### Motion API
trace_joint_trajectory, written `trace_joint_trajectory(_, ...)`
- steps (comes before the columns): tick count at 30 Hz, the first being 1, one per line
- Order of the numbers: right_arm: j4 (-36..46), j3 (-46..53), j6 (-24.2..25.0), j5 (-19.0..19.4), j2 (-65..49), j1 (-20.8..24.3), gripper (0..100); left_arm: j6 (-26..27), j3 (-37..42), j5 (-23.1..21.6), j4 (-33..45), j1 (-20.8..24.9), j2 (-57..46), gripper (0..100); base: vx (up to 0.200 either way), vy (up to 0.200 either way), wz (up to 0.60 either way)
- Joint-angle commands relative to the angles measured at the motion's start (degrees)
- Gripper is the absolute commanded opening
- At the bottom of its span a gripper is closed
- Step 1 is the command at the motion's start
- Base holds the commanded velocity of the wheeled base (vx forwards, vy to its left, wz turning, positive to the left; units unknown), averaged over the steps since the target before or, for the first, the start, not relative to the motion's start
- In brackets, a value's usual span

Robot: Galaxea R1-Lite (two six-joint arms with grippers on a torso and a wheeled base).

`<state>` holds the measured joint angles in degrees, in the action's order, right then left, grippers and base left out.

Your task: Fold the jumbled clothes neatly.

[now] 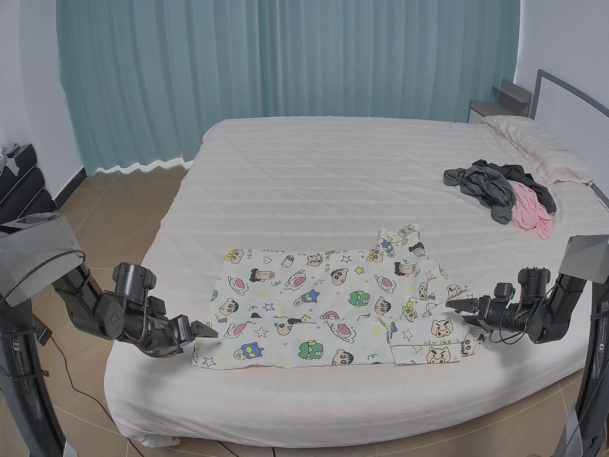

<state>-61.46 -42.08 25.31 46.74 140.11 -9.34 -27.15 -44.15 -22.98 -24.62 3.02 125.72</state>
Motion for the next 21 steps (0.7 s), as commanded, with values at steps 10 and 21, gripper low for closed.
trace_joint_trajectory(10, -2.34, 0.25, 2.55, 0.02, 0.25, -0.07, 100, -13.98, -3.04, -0.14, -7.02, -1.35, -1.0, 100, 0.16, 0.0, 0.0)
trace_joint_trajectory(21, -2.43, 0.25, 2.55, 0.02, 0.25, -0.07, 100, -14.25, -3.31, 0.13, -7.72, -1.44, -0.74, 100, 0.127, 0.0, 0.0)
